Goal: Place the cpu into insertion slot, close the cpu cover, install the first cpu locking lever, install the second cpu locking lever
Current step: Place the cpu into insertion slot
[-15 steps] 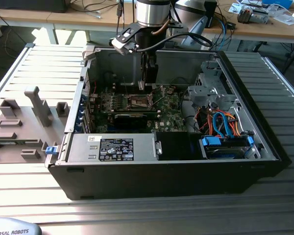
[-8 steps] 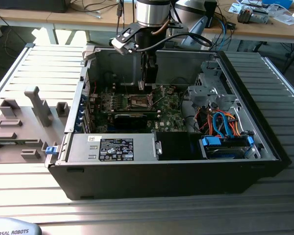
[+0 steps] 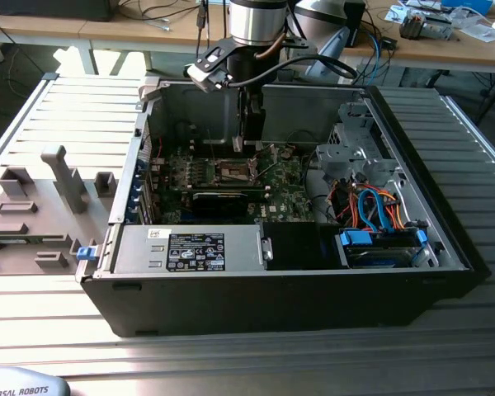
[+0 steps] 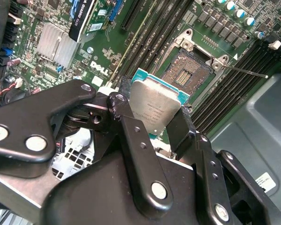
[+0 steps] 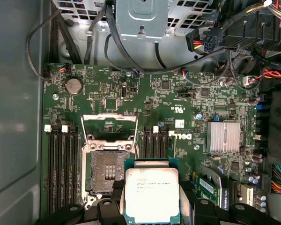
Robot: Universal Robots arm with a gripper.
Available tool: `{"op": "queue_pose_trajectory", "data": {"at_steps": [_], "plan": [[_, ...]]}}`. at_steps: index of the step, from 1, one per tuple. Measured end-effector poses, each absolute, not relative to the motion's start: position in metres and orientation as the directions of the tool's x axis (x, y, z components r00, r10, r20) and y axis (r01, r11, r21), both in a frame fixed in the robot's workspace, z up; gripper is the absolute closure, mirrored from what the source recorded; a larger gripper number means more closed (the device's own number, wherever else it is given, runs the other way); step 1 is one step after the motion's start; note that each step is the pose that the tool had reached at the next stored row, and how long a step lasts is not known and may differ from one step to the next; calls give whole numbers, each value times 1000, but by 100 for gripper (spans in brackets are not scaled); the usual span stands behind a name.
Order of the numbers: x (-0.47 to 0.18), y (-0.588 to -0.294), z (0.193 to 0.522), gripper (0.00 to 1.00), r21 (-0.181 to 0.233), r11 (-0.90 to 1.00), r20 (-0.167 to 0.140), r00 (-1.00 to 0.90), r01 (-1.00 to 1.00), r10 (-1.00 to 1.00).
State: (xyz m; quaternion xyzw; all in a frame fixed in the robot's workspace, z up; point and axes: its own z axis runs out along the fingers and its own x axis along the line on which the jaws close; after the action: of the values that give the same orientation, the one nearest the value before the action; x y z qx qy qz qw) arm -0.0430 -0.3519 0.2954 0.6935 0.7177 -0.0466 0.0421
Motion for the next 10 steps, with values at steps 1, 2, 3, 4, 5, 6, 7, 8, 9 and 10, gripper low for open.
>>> {"op": "queue_pose_trajectory", "data": {"at_steps": [1, 2, 3, 4, 5, 6, 7, 8, 9, 10], "plan": [[-43, -352, 295, 46, -8, 32, -125, -33, 999, 992], [-43, -352, 295, 46, -8, 31, -125, -32, 999, 992], [-43, -352, 295, 46, -8, 31, -125, -31, 999, 992], [-43, -352, 295, 46, -9, 29, -125, -30, 1000, 992], [-43, -352, 295, 46, -8, 28, -125, -29, 1000, 992], [-43, -352, 295, 46, -8, 27, -126, -28, 1000, 992], [-43, -352, 295, 46, -8, 27, -126, -27, 1000, 992], [-43, -352, 295, 46, -8, 26, -126, -26, 1000, 992], [-43, -352, 295, 46, -8, 24, -126, -25, 1000, 992], [-43, -352, 295, 46, -8, 23, -126, -24, 1000, 992]]}}
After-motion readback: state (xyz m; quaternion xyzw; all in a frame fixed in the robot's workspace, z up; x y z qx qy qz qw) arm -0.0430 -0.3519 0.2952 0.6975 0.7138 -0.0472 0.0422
